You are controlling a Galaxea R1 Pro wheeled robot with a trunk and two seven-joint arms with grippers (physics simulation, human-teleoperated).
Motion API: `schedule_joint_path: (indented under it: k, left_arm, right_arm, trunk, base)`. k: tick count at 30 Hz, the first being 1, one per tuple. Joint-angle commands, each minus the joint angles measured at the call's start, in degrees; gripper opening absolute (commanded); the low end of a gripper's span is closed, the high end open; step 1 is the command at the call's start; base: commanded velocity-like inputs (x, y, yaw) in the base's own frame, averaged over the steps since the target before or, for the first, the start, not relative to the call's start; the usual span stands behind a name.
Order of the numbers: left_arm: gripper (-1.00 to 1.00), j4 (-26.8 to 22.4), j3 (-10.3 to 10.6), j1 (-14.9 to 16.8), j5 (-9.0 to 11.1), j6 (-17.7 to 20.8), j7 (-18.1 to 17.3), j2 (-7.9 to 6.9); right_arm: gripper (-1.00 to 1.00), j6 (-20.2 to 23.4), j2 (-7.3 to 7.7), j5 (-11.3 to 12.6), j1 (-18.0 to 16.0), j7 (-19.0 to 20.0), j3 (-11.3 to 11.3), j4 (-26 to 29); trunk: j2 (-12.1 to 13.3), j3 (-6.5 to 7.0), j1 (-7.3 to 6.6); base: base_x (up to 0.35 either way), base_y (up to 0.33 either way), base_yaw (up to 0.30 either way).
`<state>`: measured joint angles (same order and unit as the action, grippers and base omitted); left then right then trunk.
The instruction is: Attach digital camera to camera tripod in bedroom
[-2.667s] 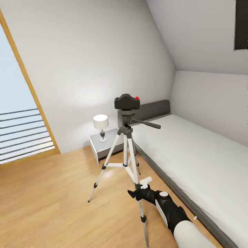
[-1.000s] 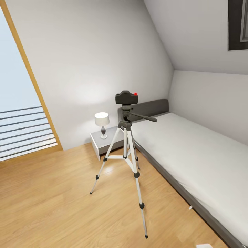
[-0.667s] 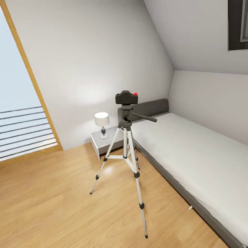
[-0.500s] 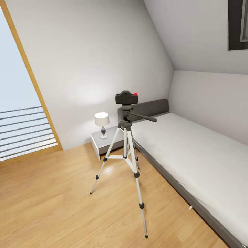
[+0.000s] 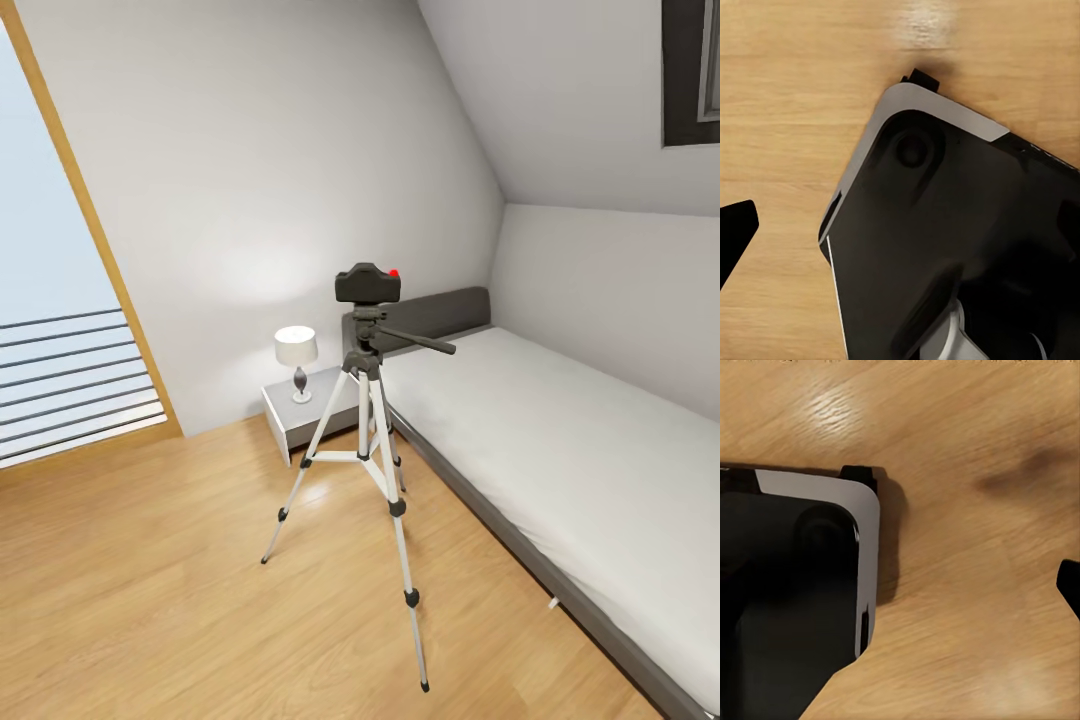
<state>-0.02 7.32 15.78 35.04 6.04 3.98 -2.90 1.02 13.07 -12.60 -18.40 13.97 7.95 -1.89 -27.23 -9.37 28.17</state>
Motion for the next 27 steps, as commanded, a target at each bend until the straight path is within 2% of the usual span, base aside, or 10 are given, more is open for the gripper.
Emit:
schedule_joint_path:
  k: [1, 14, 27]
  left_arm:
    - [1.00, 0.0, 0.5, 0.0, 0.5, 0.2, 0.2, 0.00]
    - [1.00, 0.0, 0.5, -0.3, 0.3, -0.1, 0.0, 0.00]
    - [1.00, 0.0, 0.5, -0.6, 0.3, -3.6, 0.0, 0.01]
  right_arm:
    - [1.00, 0.1, 0.03, -0.5, -0.1, 0.2, 0.5, -0.1]
    - [1.00, 0.0, 0.01, -0.3, -0.1, 0.0, 0.7, 0.0]
    - [1.00, 0.1, 0.02, -0.2, 0.0, 0.0, 0.8, -0.1]
  trunk:
    - [-0.1, -0.10, 0.02]
    - [-0.1, -0.10, 0.02]
    - [-0.1, 0.29, 0.02]
  base:
    - [0.000, 0.000, 0.000]
    - [0.000, 0.000, 0.000]
    - [0.000, 0.000, 0.000]
